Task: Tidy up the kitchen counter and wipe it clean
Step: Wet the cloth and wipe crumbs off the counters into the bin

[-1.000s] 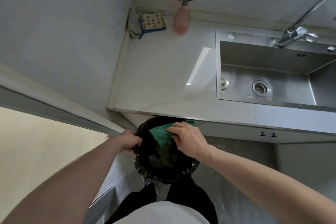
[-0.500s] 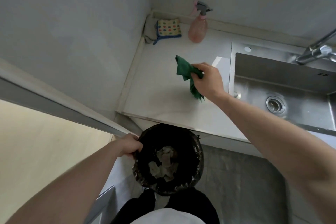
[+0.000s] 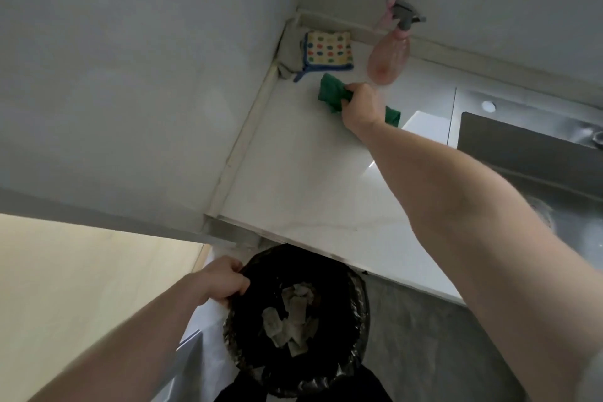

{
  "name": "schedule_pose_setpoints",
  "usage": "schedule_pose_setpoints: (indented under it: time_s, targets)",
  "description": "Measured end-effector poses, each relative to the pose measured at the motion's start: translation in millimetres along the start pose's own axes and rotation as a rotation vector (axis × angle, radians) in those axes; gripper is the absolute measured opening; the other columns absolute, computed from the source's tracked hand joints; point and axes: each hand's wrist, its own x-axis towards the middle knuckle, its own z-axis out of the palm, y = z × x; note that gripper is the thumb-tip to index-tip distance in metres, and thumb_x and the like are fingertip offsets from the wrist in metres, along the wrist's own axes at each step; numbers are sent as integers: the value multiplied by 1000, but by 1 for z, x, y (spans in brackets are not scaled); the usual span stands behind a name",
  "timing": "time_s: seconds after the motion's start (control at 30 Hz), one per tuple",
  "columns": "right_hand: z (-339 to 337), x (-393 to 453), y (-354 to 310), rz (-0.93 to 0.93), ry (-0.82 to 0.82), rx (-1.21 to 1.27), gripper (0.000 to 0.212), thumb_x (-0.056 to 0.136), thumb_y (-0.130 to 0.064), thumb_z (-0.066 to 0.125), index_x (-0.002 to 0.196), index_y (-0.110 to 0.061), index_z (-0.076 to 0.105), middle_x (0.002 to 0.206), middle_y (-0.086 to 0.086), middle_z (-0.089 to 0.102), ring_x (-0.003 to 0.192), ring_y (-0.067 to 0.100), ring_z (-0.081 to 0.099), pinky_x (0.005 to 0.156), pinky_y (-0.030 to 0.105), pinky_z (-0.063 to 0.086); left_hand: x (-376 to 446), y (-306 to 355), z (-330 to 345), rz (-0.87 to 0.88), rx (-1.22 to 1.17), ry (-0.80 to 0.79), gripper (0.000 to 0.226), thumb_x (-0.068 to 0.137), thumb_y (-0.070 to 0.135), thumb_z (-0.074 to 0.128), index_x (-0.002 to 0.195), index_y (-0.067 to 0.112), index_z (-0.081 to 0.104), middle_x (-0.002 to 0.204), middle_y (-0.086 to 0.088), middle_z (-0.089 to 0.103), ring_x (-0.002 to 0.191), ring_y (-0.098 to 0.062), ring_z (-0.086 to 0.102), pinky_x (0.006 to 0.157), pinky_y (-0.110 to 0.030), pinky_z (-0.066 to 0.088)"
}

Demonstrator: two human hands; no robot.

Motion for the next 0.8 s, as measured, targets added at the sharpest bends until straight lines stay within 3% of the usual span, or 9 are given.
schedule_pose_setpoints:
  time_s: [0.13,0.23,0.53,0.73,0.8]
  targets:
    - [27,13,-6,-30,-153,-158,34,95,-25,59,128,-20,67,125,12,64,117,37,56,97,40,48,7,2,-3,-16,3,-4,17,62,7,63,79,8,60,80,-16,62,67,-30,67,75,-56,61]
    - [34,6,-2,-104,-240,-268,46,97,-22,55,142,-20,56,137,12,56,123,38,49,104,40,44,6,4,-3,-22,-4,4,13,70,2,63,82,7,61,82,-15,62,66,-31,69,74,-51,63]
    - [38,-109,1,-338,-272,-226,47,90,-12,58,136,-20,62,130,4,61,105,32,51,89,46,52,-12,8,4,0,-9,32,15,72,-1,59,85,5,62,77,-14,63,60,-29,67,70,-45,64]
    - [38,-199,6,-351,-309,-154,45,86,-12,61,130,-20,67,124,2,65,99,31,53,86,45,53,-21,9,6,43,-5,87,11,70,3,61,77,9,64,73,-12,63,59,-26,65,70,-46,63]
    - [36,-227,4,-345,-341,-146,45,85,-12,61,128,-22,68,123,1,66,99,30,54,87,45,53,-24,7,6,52,1,78,21,63,9,62,84,7,68,76,-14,67,63,-28,68,73,-50,63]
